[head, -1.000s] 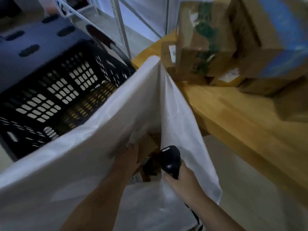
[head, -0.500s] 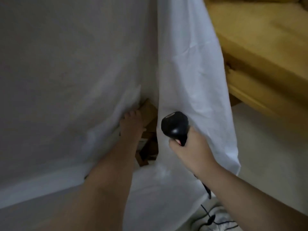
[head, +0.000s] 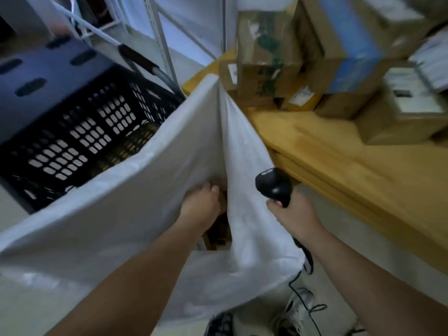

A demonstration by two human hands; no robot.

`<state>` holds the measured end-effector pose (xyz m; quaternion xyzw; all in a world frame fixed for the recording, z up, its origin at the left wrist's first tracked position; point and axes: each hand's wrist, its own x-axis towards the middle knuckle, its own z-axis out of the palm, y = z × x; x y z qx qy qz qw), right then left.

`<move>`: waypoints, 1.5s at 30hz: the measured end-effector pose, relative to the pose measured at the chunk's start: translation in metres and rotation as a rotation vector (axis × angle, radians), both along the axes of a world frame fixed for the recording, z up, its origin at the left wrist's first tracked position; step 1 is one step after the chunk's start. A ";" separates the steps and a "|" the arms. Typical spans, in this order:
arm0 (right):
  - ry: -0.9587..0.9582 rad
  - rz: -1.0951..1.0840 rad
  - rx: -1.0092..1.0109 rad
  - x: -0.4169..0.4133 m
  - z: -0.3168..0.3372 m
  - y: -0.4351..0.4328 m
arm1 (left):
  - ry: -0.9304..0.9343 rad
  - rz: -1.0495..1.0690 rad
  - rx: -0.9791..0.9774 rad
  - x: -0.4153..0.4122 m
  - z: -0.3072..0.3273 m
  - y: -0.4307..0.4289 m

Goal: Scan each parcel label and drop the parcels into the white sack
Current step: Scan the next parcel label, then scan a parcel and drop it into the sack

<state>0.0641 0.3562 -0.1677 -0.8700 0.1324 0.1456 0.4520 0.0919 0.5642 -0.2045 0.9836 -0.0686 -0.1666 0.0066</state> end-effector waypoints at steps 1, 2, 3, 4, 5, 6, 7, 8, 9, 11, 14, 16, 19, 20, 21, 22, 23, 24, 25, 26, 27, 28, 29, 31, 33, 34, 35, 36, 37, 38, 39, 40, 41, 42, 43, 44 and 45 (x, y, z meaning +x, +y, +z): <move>-0.020 -0.031 0.014 -0.002 0.014 -0.004 | -0.005 -0.017 -0.018 -0.002 0.022 -0.004; -0.033 -0.062 0.018 -0.003 0.028 -0.009 | -0.018 -0.045 -0.027 -0.002 0.044 -0.009; -0.046 -0.090 0.009 -0.005 0.041 -0.015 | -0.031 -0.078 -0.033 -0.003 0.063 -0.015; -0.065 -0.115 -0.006 -0.008 0.054 -0.021 | -0.055 -0.113 -0.035 -0.003 0.082 -0.022; -0.088 -0.136 -0.013 -0.010 0.067 -0.028 | -0.084 -0.144 -0.034 -0.002 0.099 -0.029; -0.113 -0.156 -0.012 -0.013 0.080 -0.036 | -0.117 -0.170 -0.033 -0.001 0.114 -0.036; -0.136 -0.175 -0.004 -0.014 0.091 -0.045 | -0.152 -0.200 -0.034 0.002 0.129 -0.045; -0.151 -0.199 0.009 -0.017 0.101 -0.055 | -0.185 -0.232 -0.039 0.005 0.143 -0.056; -0.164 -0.229 0.019 -0.019 0.110 -0.065 | -0.215 -0.263 -0.051 0.009 0.156 -0.067; -0.199 -0.293 0.033 -0.023 0.129 -0.088 | -0.278 -0.329 -0.078 0.015 0.180 -0.093; -0.250 -0.388 0.069 -0.027 0.154 -0.127 | -0.354 -0.409 -0.120 0.025 0.206 -0.137; -0.277 -0.427 0.078 -0.027 0.168 -0.156 | -0.376 -0.447 -0.157 0.032 0.219 -0.170; -0.291 -0.457 0.086 -0.023 0.181 -0.198 | -0.347 -0.472 -0.241 0.041 0.226 -0.220; -0.285 -0.467 0.095 -0.021 0.183 -0.212 | -0.326 -0.462 -0.272 0.044 0.225 -0.237; -0.273 -0.478 0.108 -0.019 0.184 -0.226 | -0.304 -0.447 -0.294 0.048 0.221 -0.253; -0.261 -0.482 0.117 -0.016 0.184 -0.239 | -0.280 -0.431 -0.305 0.052 0.217 -0.268; -0.251 -0.483 0.119 -0.012 0.183 -0.251 | -0.254 -0.418 -0.307 0.058 0.212 -0.283; -0.238 -0.485 0.120 -0.008 0.181 -0.263 | -0.225 -0.411 -0.302 0.065 0.207 -0.297; -0.224 -0.493 0.128 -0.004 0.179 -0.272 | -0.198 -0.409 -0.293 0.073 0.202 -0.309; -0.210 -0.503 0.145 0.001 0.177 -0.281 | -0.167 -0.405 -0.279 0.083 0.197 -0.320; -0.199 -0.509 0.170 0.006 0.174 -0.289 | -0.130 -0.394 -0.262 0.092 0.191 -0.329; -0.189 -0.508 0.194 0.011 0.172 -0.294 | -0.085 -0.379 -0.245 0.100 0.185 -0.335; -0.180 -0.503 0.212 0.016 0.170 -0.298 | -0.039 -0.365 -0.228 0.107 0.177 -0.340; -0.166 -0.491 0.226 0.024 0.166 -0.304 | 0.039 -0.343 -0.188 0.116 0.161 -0.344; -0.153 -0.484 0.227 0.031 0.162 -0.309 | 0.079 -0.313 -0.180 0.117 0.149 -0.345; -0.148 -0.481 0.225 0.033 0.159 -0.312 | 0.066 -0.295 -0.201 0.116 0.146 -0.345; -0.142 -0.475 0.225 0.035 0.157 -0.314 | 0.040 -0.285 -0.229 0.112 0.145 -0.344; -0.133 -0.470 0.229 0.035 0.153 -0.316 | 0.014 -0.290 -0.253 0.106 0.146 -0.344; -0.121 -0.467 0.240 0.034 0.150 -0.317 | -0.011 -0.315 -0.267 0.098 0.148 -0.343; -0.107 -0.465 0.260 0.032 0.147 -0.317 | -0.036 -0.355 -0.281 0.089 0.150 -0.340; -0.097 -0.461 0.289 0.030 0.143 -0.317 | -0.058 -0.395 -0.303 0.079 0.153 -0.338; -0.092 -0.453 0.314 0.029 0.140 -0.316 | -0.071 -0.423 -0.336 0.070 0.155 -0.335; -0.090 -0.443 0.321 0.028 0.137 -0.315 | -0.079 -0.426 -0.378 0.064 0.155 -0.333; -0.092 -0.431 0.303 0.028 0.134 -0.315 | -0.087 -0.395 -0.432 0.061 0.155 -0.332; -0.100 -0.417 0.281 0.028 0.133 -0.314 | -0.097 -0.317 -0.509 0.059 0.154 -0.332; -0.107 -0.398 0.267 0.029 0.133 -0.313 | -0.111 -0.194 -0.595 0.060 0.152 -0.332; -0.109 -0.380 0.265 0.031 0.134 -0.311 | -0.116 -0.042 -0.671 0.063 0.150 -0.334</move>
